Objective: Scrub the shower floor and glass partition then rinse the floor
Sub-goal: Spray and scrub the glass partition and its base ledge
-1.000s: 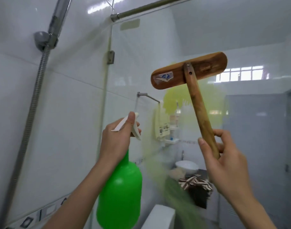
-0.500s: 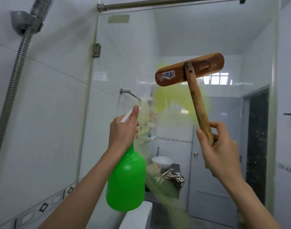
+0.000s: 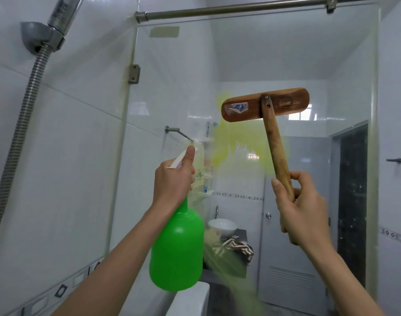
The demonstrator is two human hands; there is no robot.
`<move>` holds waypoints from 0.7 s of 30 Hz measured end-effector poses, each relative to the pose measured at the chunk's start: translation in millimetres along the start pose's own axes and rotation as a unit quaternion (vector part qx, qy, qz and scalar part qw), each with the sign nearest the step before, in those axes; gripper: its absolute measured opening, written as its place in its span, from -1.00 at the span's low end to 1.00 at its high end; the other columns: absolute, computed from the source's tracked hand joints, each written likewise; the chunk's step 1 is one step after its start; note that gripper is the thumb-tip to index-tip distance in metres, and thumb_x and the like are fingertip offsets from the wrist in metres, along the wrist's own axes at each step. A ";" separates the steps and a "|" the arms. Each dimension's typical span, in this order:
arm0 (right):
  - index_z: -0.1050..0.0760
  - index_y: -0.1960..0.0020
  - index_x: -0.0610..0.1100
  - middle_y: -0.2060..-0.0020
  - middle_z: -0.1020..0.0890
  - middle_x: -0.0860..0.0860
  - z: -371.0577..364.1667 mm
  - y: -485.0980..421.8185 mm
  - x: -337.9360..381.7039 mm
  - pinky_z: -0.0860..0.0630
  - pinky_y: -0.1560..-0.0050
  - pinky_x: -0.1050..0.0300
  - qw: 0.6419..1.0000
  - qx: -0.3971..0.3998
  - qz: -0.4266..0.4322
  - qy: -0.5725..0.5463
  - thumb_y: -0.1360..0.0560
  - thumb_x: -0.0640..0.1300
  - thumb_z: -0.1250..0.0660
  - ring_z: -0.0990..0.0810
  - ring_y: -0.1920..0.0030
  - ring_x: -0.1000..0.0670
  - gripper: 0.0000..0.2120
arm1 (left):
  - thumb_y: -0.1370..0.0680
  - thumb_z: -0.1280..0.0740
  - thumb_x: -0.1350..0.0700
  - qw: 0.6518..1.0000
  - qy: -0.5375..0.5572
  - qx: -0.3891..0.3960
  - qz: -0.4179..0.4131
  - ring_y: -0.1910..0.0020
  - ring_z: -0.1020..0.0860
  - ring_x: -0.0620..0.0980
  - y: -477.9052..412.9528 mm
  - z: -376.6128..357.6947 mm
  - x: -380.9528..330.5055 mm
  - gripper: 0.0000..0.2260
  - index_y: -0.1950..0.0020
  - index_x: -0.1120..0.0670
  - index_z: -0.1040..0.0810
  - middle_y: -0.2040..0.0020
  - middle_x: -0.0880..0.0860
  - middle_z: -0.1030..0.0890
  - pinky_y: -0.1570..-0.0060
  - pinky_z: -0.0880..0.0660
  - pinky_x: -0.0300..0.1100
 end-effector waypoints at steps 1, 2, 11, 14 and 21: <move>-0.37 -0.06 0.05 0.44 -0.54 -0.08 -1.4 -0.9 -0.1 -0.52 0.51 -0.10 1.000 -0.001 -0.001 0.001 -0.54 0.06 -0.28 -0.49 0.56 -0.05 -0.84 | -0.57 -0.23 -0.24 1.000 0.004 -0.003 -0.003 0.45 -0.51 0.00 0.2 -0.3 -2.3 -0.47 0.28 0.21 -0.57 0.40 0.04 -0.56 0.30 -0.49 -0.16; -0.37 -0.07 0.05 0.44 -0.54 -0.08 -2.4 -1.7 0.1 -0.52 0.52 -0.09 1.000 -0.003 0.000 0.003 -0.54 0.05 -0.28 -0.49 0.56 -0.04 -0.84 | -0.57 -0.23 -0.24 1.000 0.001 -0.006 -0.007 0.46 -0.50 -0.01 -0.4 -0.6 -3.9 -0.48 0.29 0.19 -0.56 0.41 0.04 -0.55 0.31 -0.49 -0.17; -0.38 -0.11 -0.03 0.40 -0.55 -0.12 -7.0 -8.3 4.7 -0.44 0.62 0.17 1.000 -0.003 -0.002 -0.025 -0.56 0.01 -0.28 -0.48 0.59 -0.04 -0.81 | -0.57 -0.22 -0.25 1.000 -0.020 -0.006 -0.023 0.41 -0.57 0.07 -0.9 -3.1 -3.3 -0.47 0.34 0.17 -0.57 0.44 0.04 -0.59 0.22 -0.55 -0.07; -0.38 -0.11 -0.03 0.41 -0.54 -0.12 -5.3 -9.7 3.3 -0.44 0.62 0.16 1.000 -0.006 -0.003 -0.021 -0.56 0.01 -0.27 -0.46 0.61 -0.01 -0.81 | -0.57 -0.19 -0.26 0.998 -0.043 0.012 -0.039 0.30 -0.64 0.09 -1.3 -7.4 -1.3 -0.42 0.22 0.23 -0.64 0.30 0.15 -0.68 0.17 -0.57 -0.04; -0.33 -0.25 -0.01 0.44 -0.52 -0.05 -6.7 -20.0 -1.2 -0.51 0.58 0.06 0.999 -0.008 0.020 0.027 -0.57 -0.01 -0.27 -0.50 0.56 0.02 -0.71 | -0.58 -0.23 -0.20 0.999 0.000 0.037 -0.031 0.41 -0.62 -0.09 0.4 -17.5 5.0 -0.52 0.24 0.16 -0.66 0.35 0.07 -0.67 0.41 -0.47 -0.42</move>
Point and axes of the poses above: each hand's wrist, its own y-axis away from the middle knuckle, its own z-axis out of the back of the hand, x = y × z, the point moved 5 cm from there along -y, towards the middle knuckle
